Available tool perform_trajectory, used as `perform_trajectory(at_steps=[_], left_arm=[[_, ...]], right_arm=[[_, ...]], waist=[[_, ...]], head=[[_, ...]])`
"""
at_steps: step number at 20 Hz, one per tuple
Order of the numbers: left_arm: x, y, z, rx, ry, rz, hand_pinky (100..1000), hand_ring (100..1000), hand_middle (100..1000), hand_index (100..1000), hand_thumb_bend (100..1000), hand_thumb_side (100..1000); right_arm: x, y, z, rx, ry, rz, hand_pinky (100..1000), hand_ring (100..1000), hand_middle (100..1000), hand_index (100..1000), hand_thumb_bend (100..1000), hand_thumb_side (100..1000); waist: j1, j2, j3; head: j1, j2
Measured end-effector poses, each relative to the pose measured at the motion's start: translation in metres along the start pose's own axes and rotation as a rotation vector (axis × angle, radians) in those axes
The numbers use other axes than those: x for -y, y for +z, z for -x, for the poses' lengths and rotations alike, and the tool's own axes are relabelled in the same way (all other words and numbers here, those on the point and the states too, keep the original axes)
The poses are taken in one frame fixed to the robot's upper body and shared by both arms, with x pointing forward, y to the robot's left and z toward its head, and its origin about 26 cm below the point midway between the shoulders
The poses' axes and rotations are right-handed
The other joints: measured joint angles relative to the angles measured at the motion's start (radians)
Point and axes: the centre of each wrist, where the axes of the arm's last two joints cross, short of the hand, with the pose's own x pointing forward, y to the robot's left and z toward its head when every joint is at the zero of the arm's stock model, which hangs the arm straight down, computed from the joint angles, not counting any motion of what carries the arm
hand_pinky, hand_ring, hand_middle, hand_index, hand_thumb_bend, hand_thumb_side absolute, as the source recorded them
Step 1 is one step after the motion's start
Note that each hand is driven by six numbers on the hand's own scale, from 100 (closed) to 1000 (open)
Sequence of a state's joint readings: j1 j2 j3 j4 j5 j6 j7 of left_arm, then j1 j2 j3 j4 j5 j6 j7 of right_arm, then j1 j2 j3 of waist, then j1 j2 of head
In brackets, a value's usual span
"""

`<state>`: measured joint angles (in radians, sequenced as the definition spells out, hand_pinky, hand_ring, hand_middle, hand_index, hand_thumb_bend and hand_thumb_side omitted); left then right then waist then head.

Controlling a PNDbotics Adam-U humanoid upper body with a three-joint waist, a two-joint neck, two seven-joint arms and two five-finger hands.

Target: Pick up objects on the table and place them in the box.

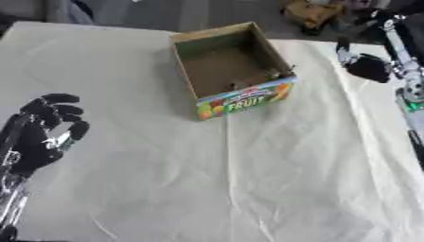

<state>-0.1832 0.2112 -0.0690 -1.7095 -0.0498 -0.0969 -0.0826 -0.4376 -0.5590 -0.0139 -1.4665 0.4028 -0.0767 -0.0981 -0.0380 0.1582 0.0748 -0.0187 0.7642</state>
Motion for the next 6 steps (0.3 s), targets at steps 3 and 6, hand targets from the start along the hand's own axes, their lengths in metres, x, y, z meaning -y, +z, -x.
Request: perform_trajectory(at_steps=[3, 6], left_arm=[[0.000, 0.000, 0.000, 0.000, 0.000, -0.005, 672, 691, 710, 732, 631, 355], [0.000, 0.000, 0.000, -0.001, 0.000, -0.011, 673, 698, 716, 732, 633, 357]], right_arm=[[-0.007, 0.015, -0.009, -0.002, -0.079, 0.056, 625, 621, 669, 839, 100, 279], [-0.011, 0.027, -0.021, -0.005, -0.159, 0.110, 623, 618, 666, 835, 100, 301]], waist=[[0.001, 0.004, -0.001], [0.003, 0.010, -0.001]], head=[[0.006, 0.000], [0.007, 0.000]])
